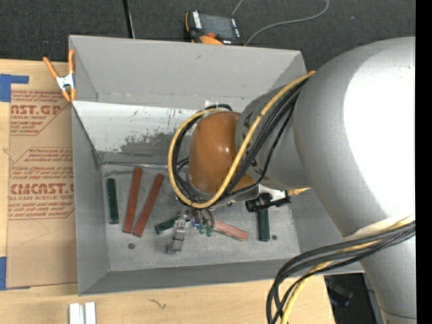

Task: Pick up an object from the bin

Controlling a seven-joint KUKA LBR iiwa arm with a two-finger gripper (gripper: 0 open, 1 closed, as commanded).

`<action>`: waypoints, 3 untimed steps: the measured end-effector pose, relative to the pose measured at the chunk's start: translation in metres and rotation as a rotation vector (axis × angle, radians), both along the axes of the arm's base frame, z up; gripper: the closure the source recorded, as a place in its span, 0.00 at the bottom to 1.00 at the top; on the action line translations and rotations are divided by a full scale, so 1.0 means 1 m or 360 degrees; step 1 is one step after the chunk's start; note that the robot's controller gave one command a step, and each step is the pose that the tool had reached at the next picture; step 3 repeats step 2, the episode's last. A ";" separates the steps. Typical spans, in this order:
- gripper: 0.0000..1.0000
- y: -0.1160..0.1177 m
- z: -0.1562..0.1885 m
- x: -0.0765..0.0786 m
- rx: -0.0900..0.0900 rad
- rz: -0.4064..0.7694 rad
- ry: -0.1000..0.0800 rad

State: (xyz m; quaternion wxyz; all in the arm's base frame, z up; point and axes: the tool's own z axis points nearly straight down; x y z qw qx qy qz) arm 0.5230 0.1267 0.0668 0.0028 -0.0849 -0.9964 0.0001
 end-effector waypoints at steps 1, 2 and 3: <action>1.00 -0.001 0.003 0.002 0.0002 -0.0001 -0.0009; 1.00 -0.005 0.190 0.022 0.0004 0.0052 -0.0026; 1.00 -0.005 0.190 0.022 0.0004 0.0052 -0.0026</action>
Offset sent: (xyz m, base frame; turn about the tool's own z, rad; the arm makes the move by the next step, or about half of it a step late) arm 0.0000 0.0000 0.0000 0.0000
